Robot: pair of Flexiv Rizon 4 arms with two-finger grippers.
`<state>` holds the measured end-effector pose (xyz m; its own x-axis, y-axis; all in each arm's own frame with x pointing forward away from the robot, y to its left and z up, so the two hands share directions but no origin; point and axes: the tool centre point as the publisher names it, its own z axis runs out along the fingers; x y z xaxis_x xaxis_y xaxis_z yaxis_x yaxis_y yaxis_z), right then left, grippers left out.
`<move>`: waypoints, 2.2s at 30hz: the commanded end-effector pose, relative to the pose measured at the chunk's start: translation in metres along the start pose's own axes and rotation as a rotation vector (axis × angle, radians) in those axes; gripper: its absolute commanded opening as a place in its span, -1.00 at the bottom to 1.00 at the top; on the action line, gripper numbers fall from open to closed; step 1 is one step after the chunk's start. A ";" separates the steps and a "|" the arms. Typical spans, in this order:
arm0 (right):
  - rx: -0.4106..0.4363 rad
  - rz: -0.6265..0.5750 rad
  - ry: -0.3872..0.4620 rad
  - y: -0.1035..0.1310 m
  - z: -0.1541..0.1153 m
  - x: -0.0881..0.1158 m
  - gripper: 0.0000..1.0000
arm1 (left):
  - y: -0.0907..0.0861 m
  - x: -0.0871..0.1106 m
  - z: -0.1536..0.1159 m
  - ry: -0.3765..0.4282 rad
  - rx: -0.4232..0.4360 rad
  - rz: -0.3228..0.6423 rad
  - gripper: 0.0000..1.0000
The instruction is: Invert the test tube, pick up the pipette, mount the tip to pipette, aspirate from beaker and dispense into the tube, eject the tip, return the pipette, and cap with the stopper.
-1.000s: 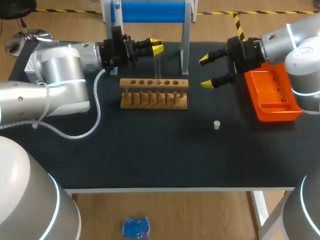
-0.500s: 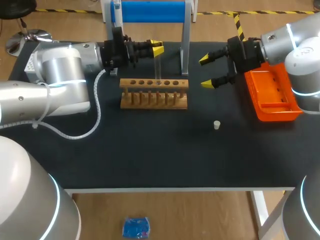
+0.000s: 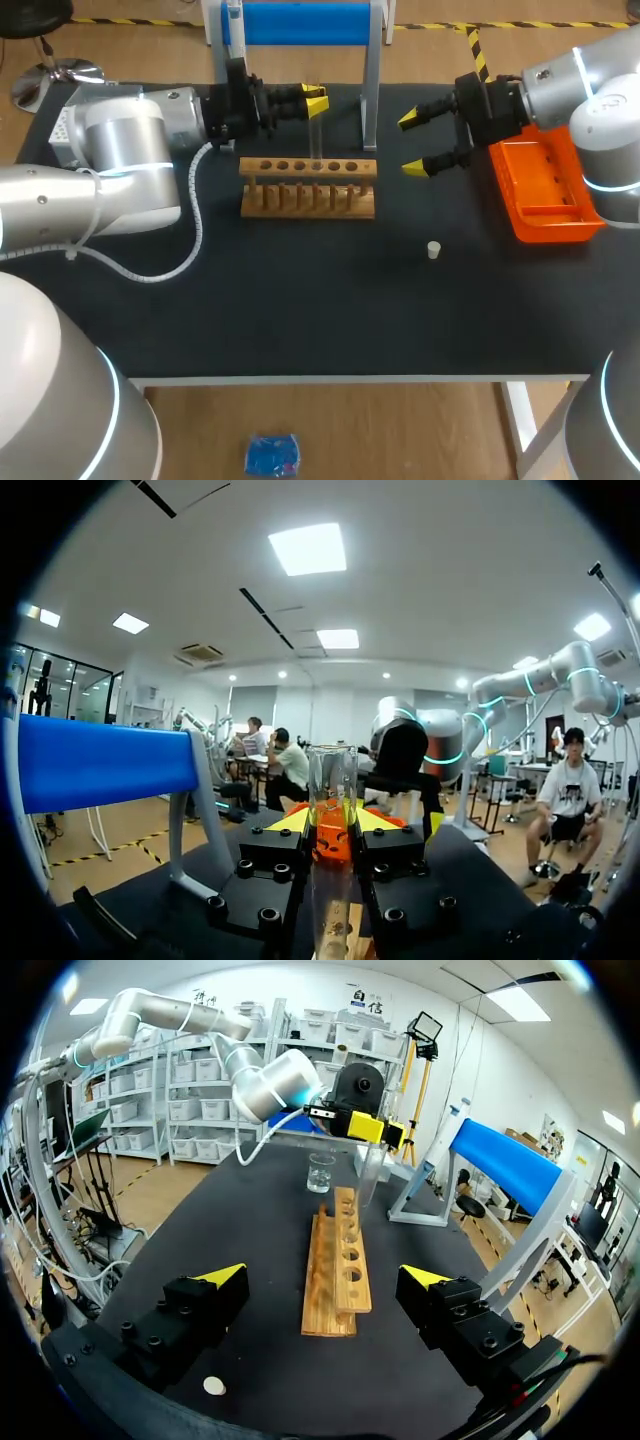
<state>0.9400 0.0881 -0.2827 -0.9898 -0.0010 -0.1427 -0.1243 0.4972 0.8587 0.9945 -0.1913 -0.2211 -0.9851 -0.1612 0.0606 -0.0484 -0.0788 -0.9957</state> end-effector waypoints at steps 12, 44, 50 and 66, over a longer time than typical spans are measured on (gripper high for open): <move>0.002 0.000 0.000 0.000 -0.001 0.001 1.00 | 0.004 -0.001 0.000 0.005 -0.187 0.033 -1.00; 0.002 0.000 0.000 0.000 -0.001 0.001 1.00 | 0.027 -0.002 0.002 -0.012 -0.272 0.012 -1.00; 0.002 0.000 0.000 0.000 -0.001 0.001 1.00 | 0.033 -0.002 -0.001 -0.027 -0.265 0.002 -1.00; 0.002 0.000 0.000 0.000 -0.001 0.001 1.00 | 0.040 -0.002 -0.007 -0.056 -0.250 -0.005 -1.00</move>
<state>0.9400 0.0880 -0.2827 -0.9898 -0.0010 -0.1427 -0.1243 0.4972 0.8587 0.9959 -0.1869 -0.2596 -0.9755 -0.2097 0.0666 -0.1033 0.1689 -0.9802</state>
